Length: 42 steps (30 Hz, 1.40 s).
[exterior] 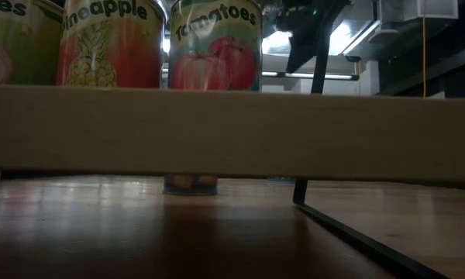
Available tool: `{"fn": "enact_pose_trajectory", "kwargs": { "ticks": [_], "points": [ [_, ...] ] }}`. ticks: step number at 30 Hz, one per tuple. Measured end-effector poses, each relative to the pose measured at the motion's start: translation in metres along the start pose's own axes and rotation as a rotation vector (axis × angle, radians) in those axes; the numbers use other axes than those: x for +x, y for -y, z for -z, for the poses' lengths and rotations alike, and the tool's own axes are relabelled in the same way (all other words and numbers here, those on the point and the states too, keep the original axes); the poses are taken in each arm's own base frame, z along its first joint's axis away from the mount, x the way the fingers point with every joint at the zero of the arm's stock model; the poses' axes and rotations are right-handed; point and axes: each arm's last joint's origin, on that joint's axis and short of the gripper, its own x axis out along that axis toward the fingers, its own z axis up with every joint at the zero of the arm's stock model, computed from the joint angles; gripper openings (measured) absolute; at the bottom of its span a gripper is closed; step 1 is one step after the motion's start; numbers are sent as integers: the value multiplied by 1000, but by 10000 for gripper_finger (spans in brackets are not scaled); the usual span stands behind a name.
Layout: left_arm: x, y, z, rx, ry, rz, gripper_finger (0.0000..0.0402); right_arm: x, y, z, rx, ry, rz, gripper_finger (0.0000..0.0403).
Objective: Pick and place cans onto a shelf
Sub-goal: Put the canned cherries on the shelf
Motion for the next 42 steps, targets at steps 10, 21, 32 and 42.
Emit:
{"fn": "enact_pose_trajectory", "kwargs": {
  "ticks": [10,21,32,42],
  "points": [
    [0,0,0,-1,-1,0,79,70,27,-1,11,-160,-102,51],
    [0,0,0,-1,-1,0,79,107,50,5,36,-214,-201,51],
    [0,0,0,1,-1,0,79,130,53,7,48,-254,-208,51],
    [0,0,0,1,-1,1,79,131,53,8,20,-254,-214,51]
  ]
}}
